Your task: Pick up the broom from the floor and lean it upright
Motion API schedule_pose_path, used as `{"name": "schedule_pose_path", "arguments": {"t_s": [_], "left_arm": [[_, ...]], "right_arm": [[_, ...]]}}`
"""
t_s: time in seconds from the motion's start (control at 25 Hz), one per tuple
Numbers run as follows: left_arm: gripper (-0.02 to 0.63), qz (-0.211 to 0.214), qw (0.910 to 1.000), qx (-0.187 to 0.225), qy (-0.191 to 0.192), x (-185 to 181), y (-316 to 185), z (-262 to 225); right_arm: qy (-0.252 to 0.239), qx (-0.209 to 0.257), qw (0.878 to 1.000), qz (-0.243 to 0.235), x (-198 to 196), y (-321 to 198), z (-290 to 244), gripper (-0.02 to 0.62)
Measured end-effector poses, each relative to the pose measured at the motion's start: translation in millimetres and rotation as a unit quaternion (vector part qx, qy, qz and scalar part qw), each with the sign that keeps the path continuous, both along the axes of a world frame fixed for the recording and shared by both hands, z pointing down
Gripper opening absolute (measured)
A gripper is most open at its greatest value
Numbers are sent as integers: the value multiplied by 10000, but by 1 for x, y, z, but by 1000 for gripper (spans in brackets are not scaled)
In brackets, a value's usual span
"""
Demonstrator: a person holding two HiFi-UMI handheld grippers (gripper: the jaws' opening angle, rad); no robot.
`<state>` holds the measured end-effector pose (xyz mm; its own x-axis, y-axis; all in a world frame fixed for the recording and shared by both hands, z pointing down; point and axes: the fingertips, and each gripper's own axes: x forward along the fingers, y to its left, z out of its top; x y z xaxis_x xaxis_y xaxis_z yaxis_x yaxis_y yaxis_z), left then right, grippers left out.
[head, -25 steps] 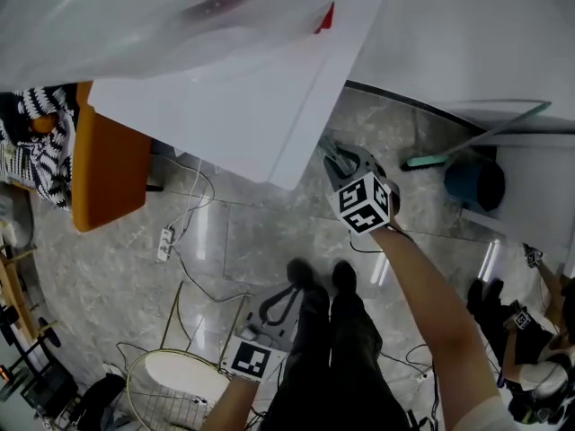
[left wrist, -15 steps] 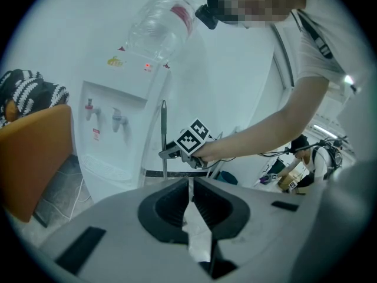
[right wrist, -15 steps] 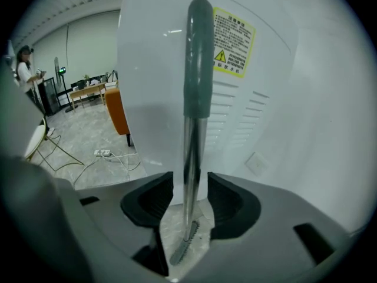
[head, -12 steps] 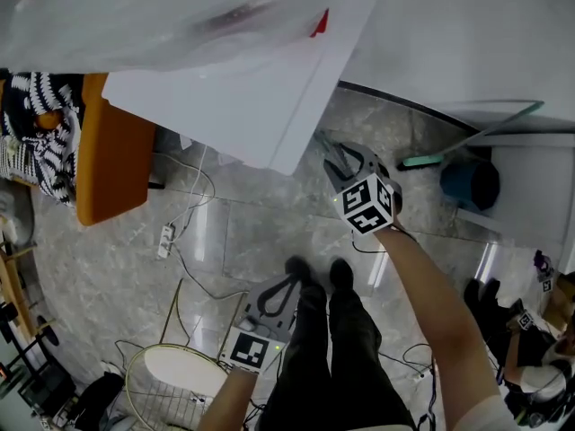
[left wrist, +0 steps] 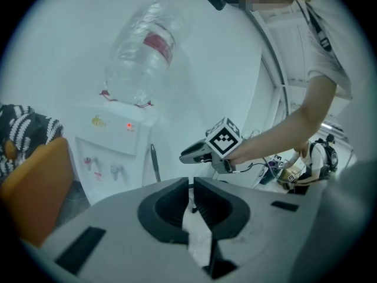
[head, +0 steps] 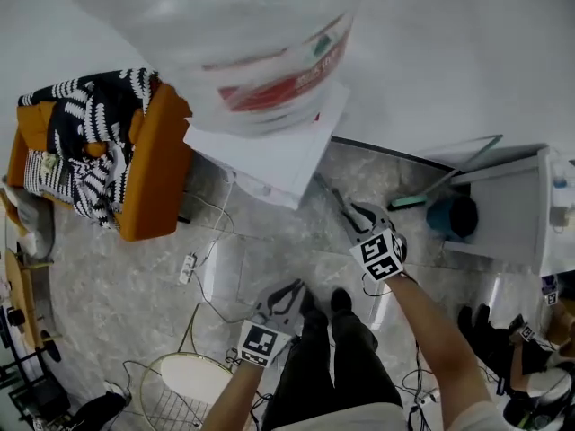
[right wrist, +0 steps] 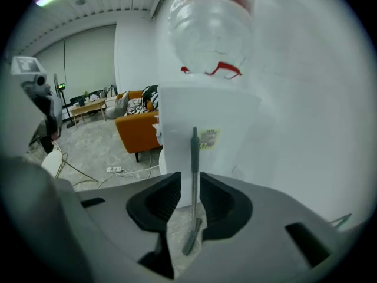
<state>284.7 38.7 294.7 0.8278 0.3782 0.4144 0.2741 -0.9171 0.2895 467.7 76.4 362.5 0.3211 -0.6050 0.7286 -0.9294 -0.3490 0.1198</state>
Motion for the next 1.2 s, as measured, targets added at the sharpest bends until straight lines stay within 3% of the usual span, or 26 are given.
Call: {"name": "schedule_pose_path", "arguments": {"t_s": [0.2,0.64,0.96,1.2], "left_arm": [[25,5,9993,-57,-362,-20,4,-69],[25,-14,9998,-183,18,-45,37,-200],[25,-444,9984,-30,344,-77,50,-260],[25,-684,9965,118,474,-112,83,-280]], "right_arm": [[57,353,9991,242,-32,22,-99,69],[98,1029,9942,286,-116,66,-265,25],[353,1482,9883,84,-159,118,-342,0],[313,1840,9823,159,-197,163,-362,0]]}}
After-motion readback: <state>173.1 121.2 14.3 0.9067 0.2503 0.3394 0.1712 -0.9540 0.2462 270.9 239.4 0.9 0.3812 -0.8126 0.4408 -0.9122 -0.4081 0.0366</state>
